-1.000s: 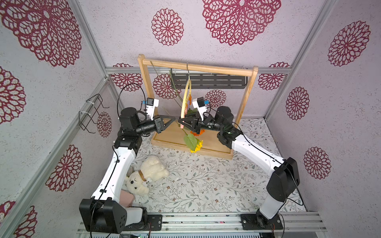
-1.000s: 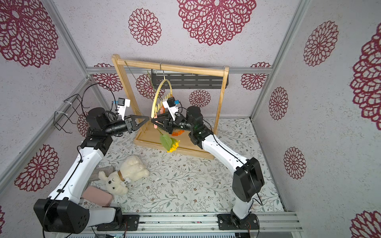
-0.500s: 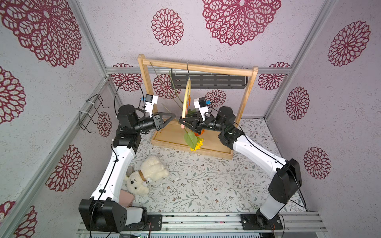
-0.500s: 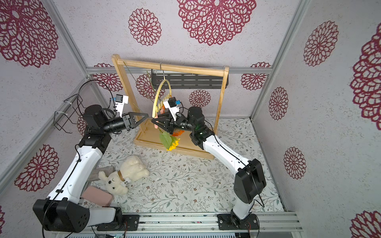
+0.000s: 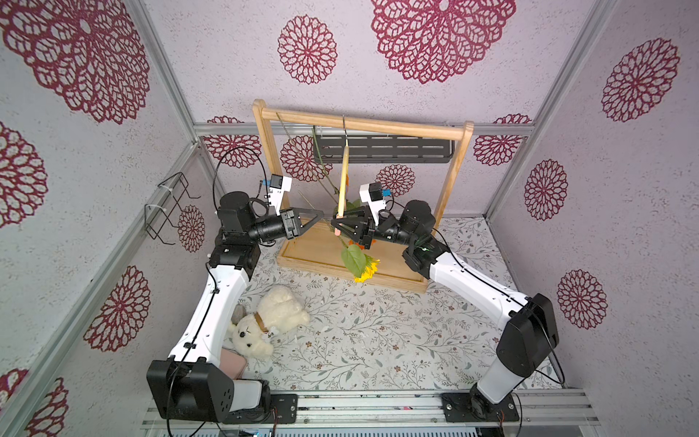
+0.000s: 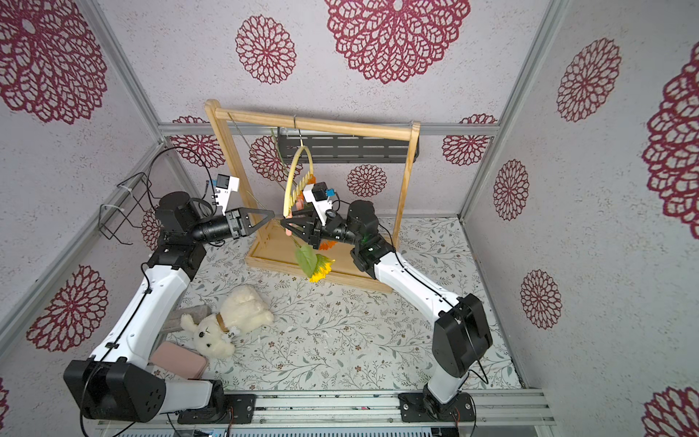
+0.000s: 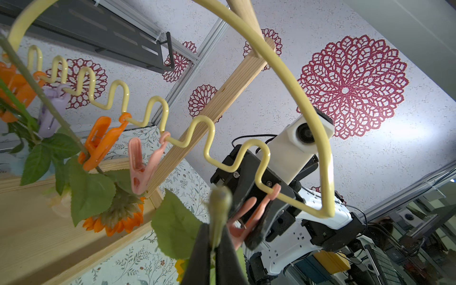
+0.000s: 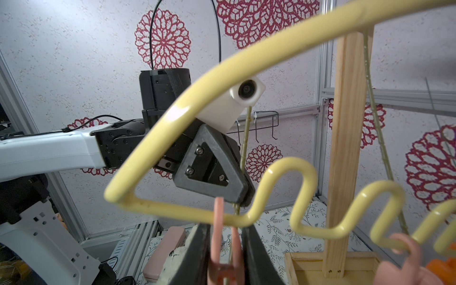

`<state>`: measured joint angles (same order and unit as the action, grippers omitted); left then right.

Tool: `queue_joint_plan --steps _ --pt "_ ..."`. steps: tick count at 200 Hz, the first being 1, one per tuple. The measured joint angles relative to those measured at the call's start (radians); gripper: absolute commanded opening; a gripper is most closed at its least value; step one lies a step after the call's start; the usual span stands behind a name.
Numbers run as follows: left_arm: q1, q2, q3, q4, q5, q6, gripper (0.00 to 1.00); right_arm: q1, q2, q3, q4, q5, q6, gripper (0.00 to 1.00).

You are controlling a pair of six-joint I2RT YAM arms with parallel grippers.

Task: Dry the flowers on a clothes hanger
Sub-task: Clamp the flower onto the hanger.

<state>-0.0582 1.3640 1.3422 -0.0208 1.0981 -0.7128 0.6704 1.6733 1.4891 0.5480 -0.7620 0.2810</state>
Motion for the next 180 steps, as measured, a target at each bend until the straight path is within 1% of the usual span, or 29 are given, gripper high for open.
queue_joint_plan --steps 180 --pt "0.0 0.003 0.0 0.094 0.011 -0.089 0.0 0.0 0.0 -0.043 0.063 -0.002 0.009 0.14"
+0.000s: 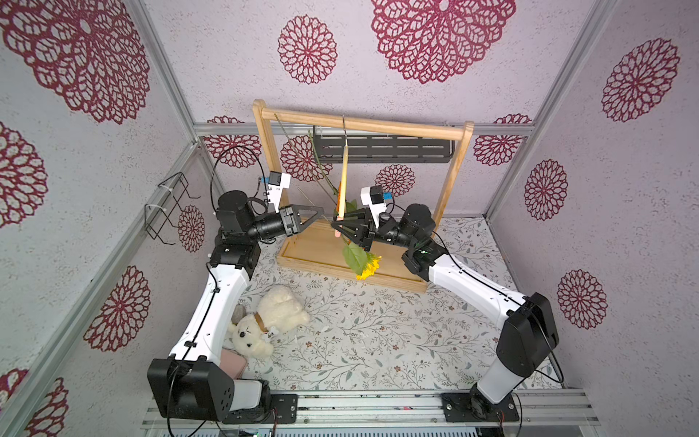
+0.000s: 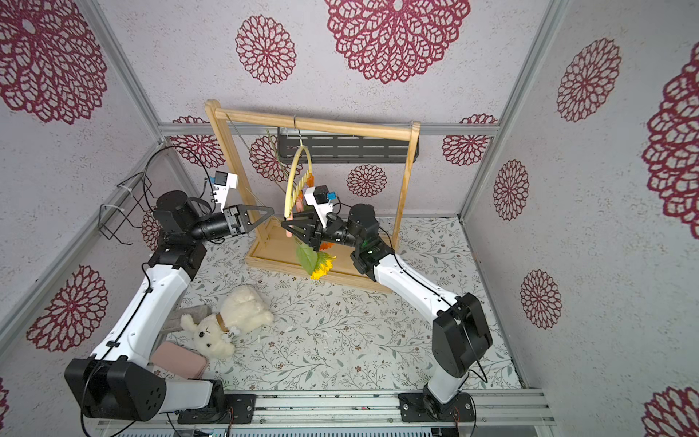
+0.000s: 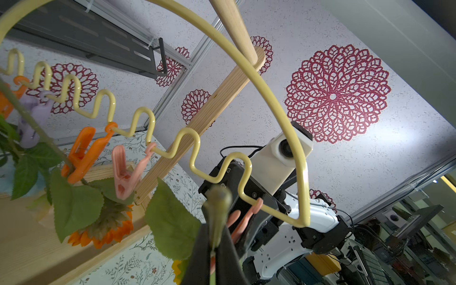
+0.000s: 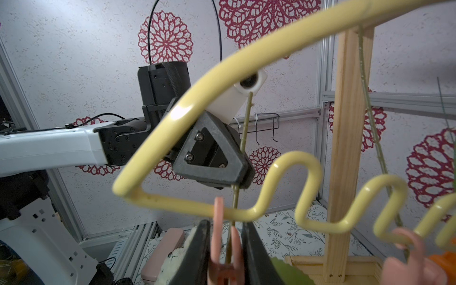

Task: Dry the flowers on a clothes hanger
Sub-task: Clamp the flower onto the hanger.

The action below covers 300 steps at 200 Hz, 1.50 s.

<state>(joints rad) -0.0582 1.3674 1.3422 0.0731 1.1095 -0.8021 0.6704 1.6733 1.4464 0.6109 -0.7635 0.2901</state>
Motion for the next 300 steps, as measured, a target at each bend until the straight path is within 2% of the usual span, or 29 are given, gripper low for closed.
queue_joint_plan --steps 23,51,90,120,161,187,240,279,300 --pt "0.0 0.0 0.0 0.011 0.0 -0.004 0.0 0.0 0.0 0.0 0.003 0.0 0.0 0.15" --pt "0.0 0.0 0.0 0.019 0.0 -0.01 0.0 0.0 0.0 0.0 0.005 0.002 0.006 0.3" --pt "0.0 0.0 -0.001 0.02 0.0 -0.011 0.0 0.0 0.0 0.0 0.005 0.004 0.011 0.32" --pt "0.0 0.0 -0.003 0.019 0.0 -0.008 0.0 0.0 0.0 0.0 0.004 0.006 0.015 0.46" --pt "0.0 0.0 -0.003 0.0 0.0 0.026 0.02 0.0 0.0 0.0 0.002 0.008 0.017 0.54" --pt "0.0 0.0 -0.003 -0.011 -0.001 0.043 0.15 0.0 -0.01 -0.014 0.002 0.011 0.015 0.64" --pt "0.0 0.0 -0.003 -0.04 -0.005 0.06 0.29 -0.003 -0.038 -0.04 -0.001 0.004 0.013 0.68" --pt "0.0 0.0 -0.003 -0.049 -0.005 0.073 0.54 -0.01 -0.077 -0.09 -0.001 0.01 0.009 0.71" --pt "0.0 0.0 -0.003 -0.056 -0.005 0.078 0.62 -0.014 -0.09 -0.112 0.007 0.013 0.008 0.73"
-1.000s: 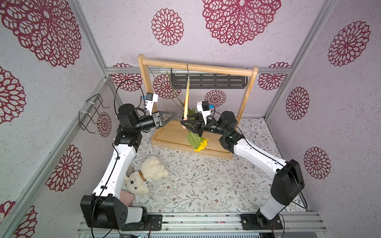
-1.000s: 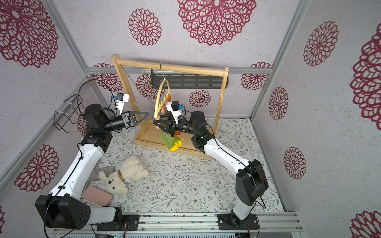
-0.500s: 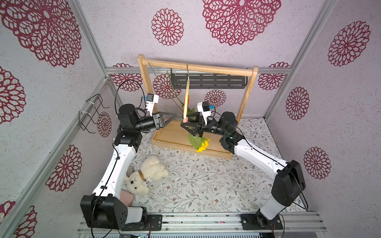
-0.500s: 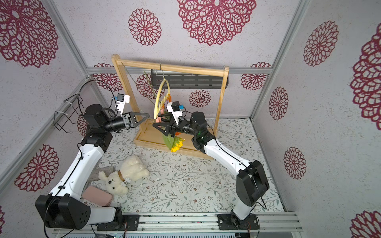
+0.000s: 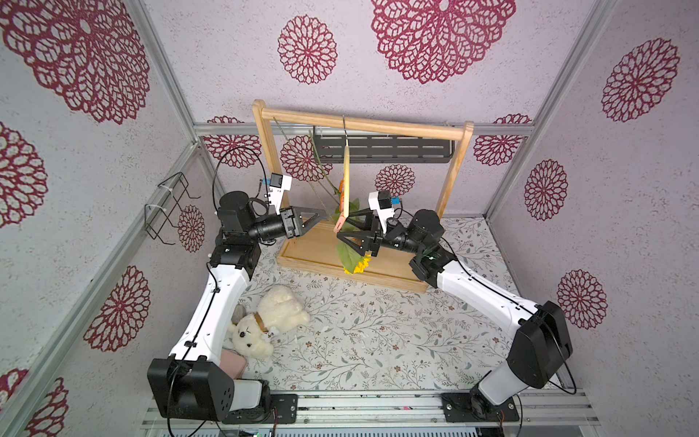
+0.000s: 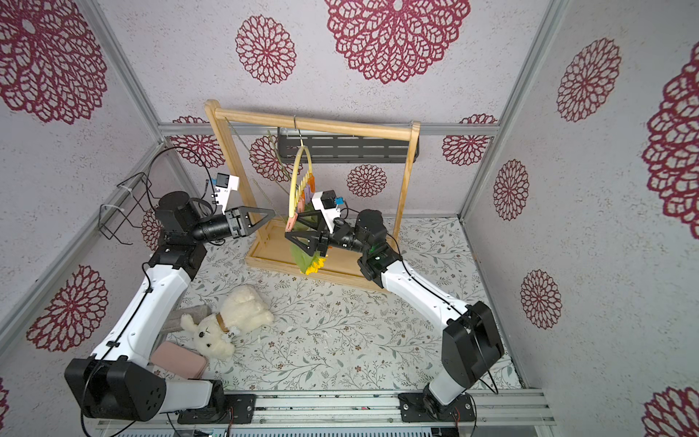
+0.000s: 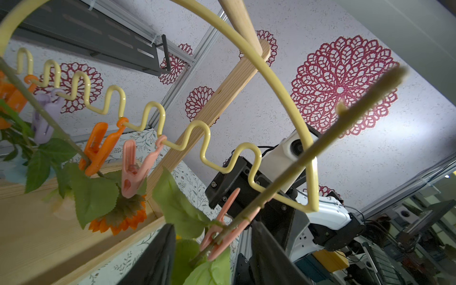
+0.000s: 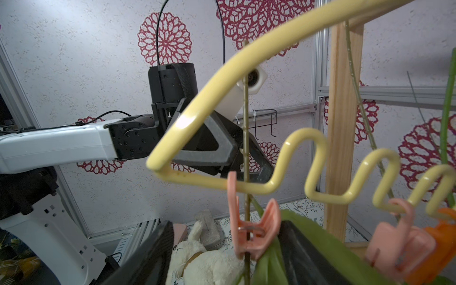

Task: Dry the flowers on a clothes hanger
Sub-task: Clamp the flower onto the hanger.

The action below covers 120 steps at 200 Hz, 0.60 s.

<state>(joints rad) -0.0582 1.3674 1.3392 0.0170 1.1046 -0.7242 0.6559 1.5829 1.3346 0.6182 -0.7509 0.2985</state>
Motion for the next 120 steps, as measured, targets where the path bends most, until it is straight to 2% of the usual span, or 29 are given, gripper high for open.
queue_joint_plan --steps 28,33,38,55,60,94,99,102,120 --pt "0.0 -0.006 0.0 -0.023 -0.005 0.028 0.7 -0.006 -0.03 -0.051 0.017 0.015 -0.001 0.78" --pt "0.0 -0.011 0.0 -0.034 -0.009 0.04 0.74 -0.008 -0.038 -0.065 0.022 0.016 0.0 0.79" --pt "0.0 -0.016 0.0 -0.045 -0.013 0.051 0.84 -0.01 -0.047 -0.079 0.03 0.016 0.0 0.8" --pt "0.0 -0.045 -0.003 -0.094 -0.026 0.102 0.91 -0.018 -0.08 -0.134 0.073 0.015 0.005 0.83" --pt "0.0 -0.054 -0.003 -0.113 -0.032 0.121 0.99 -0.02 -0.092 -0.154 0.089 0.015 0.009 0.84" --pt "0.004 -0.136 -0.027 -0.213 -0.09 0.219 0.97 -0.045 -0.196 -0.304 0.179 0.017 0.006 0.89" --pt "0.007 -0.151 -0.039 -0.22 -0.101 0.227 0.97 -0.05 -0.218 -0.331 0.19 0.02 0.002 0.98" --pt "0.009 -0.159 -0.047 -0.223 -0.107 0.233 0.97 -0.052 -0.229 -0.345 0.196 0.019 -0.002 0.99" --pt "0.023 -0.217 -0.116 -0.233 -0.152 0.261 0.97 -0.068 -0.308 -0.434 0.232 0.049 -0.029 0.99"
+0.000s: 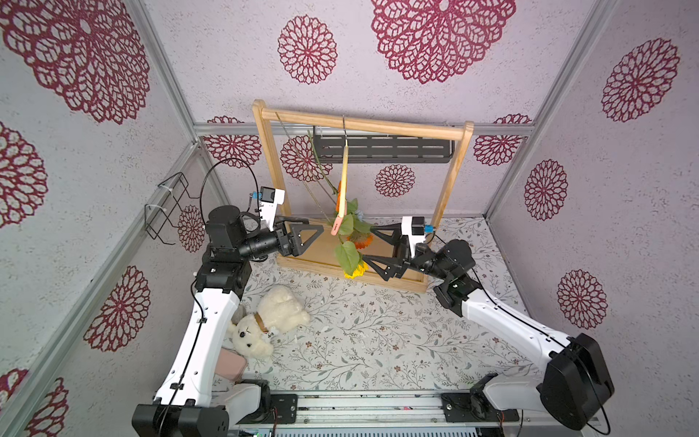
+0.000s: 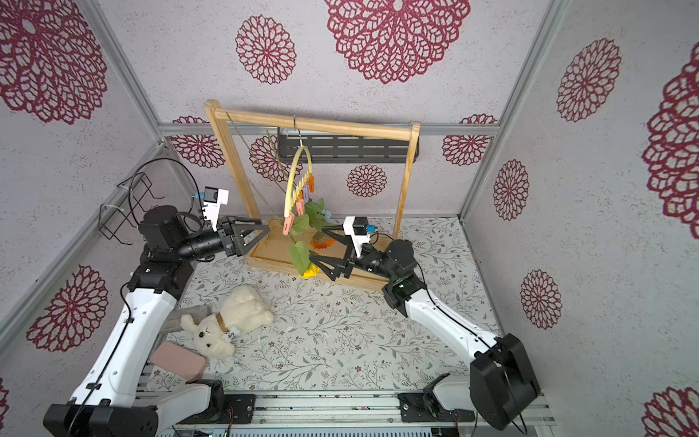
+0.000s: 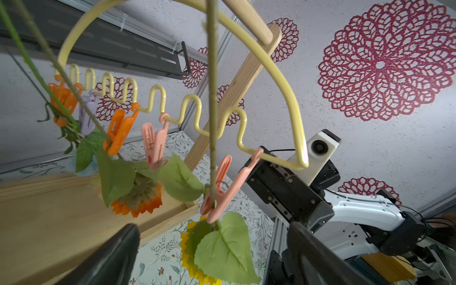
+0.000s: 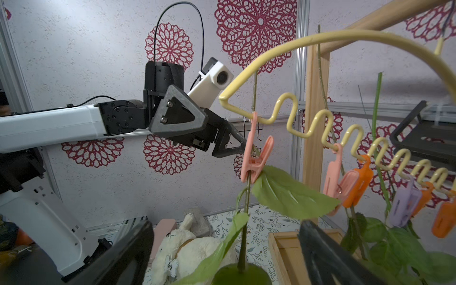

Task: Dry the flowers on a clothes hanger
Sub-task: Clamp the flower onto the hanger, then reset both arms

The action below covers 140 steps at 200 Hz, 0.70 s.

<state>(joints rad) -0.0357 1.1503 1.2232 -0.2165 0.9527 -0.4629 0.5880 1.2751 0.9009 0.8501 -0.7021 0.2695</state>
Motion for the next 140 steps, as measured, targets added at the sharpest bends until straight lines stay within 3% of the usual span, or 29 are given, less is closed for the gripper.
queue_joint_plan --steps 32,69,112,140 --pt "0.013 -0.119 -0.203 0.037 -0.085 0.052 0.97 -0.012 -0.172 -0.184 0.055 0.123 -0.076 0.99" --pt "0.015 -0.294 -0.499 0.199 -0.276 0.059 0.97 -0.016 -0.338 -0.43 0.126 0.385 -0.151 0.99" --pt "0.015 -0.292 -0.575 0.244 -0.662 0.022 0.97 -0.036 -0.489 -0.653 0.105 0.783 -0.188 0.99" --pt "0.016 -0.244 -0.589 0.225 -0.913 0.018 0.97 -0.133 -0.566 -0.715 0.022 0.93 -0.219 0.99"
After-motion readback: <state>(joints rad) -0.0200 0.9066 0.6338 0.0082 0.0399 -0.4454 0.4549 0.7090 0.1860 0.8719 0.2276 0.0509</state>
